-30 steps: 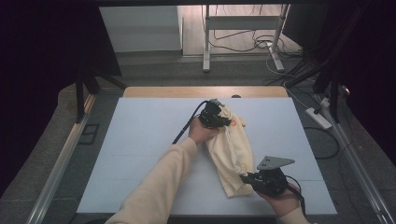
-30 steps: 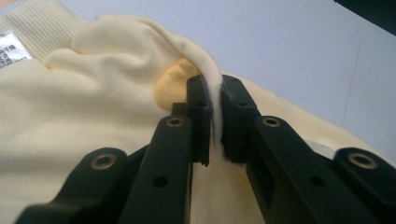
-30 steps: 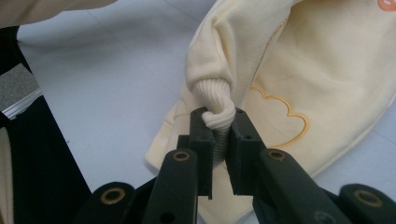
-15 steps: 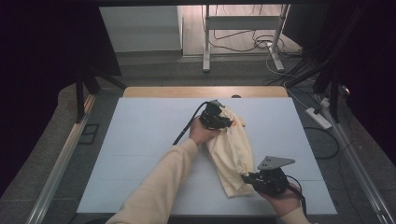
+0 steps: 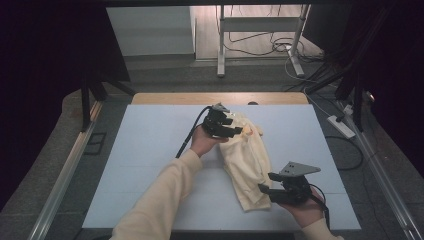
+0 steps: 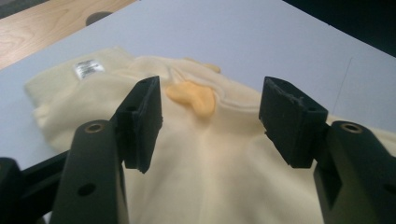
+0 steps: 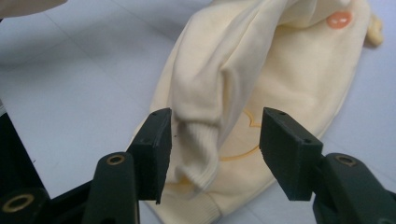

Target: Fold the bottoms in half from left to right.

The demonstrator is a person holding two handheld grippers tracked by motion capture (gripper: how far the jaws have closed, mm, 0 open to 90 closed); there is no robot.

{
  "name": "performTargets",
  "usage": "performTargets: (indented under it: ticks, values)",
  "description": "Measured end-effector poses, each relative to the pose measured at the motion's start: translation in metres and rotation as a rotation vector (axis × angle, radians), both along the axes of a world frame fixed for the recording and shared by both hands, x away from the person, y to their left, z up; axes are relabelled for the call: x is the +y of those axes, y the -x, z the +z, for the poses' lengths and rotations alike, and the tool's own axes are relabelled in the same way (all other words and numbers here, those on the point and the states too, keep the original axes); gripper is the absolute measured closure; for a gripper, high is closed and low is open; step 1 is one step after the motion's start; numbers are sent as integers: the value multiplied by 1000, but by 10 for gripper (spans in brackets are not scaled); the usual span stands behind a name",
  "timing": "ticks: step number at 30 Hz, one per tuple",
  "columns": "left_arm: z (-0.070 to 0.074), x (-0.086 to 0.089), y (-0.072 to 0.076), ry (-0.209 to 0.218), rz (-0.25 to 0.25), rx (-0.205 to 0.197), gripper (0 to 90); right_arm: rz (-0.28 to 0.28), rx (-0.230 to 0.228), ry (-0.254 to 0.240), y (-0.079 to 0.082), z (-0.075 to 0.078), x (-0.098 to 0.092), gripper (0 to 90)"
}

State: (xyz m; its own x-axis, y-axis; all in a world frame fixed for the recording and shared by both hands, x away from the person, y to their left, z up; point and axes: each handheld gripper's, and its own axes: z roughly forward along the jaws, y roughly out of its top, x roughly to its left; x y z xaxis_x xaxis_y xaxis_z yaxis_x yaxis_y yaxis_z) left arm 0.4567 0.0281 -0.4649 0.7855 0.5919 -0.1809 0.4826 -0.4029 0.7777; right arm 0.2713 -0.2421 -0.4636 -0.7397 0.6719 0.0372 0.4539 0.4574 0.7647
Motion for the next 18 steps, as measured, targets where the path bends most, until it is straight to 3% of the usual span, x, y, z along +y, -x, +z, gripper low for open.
performTargets:
  ticks: [4, 10, 18]
  values:
    - [0, 13, 10, 10, 6, -2, 388, -1, -9, -15, -6, 4, 0, 438]
    - [-3, 32, 23, 13, 21, -3, 370, 0, 18, -22, -19, 2, 1, 438]
    - [-9, 57, 45, 26, 44, -7, 347, -13, 2, -19, -30, 8, -1, 437]
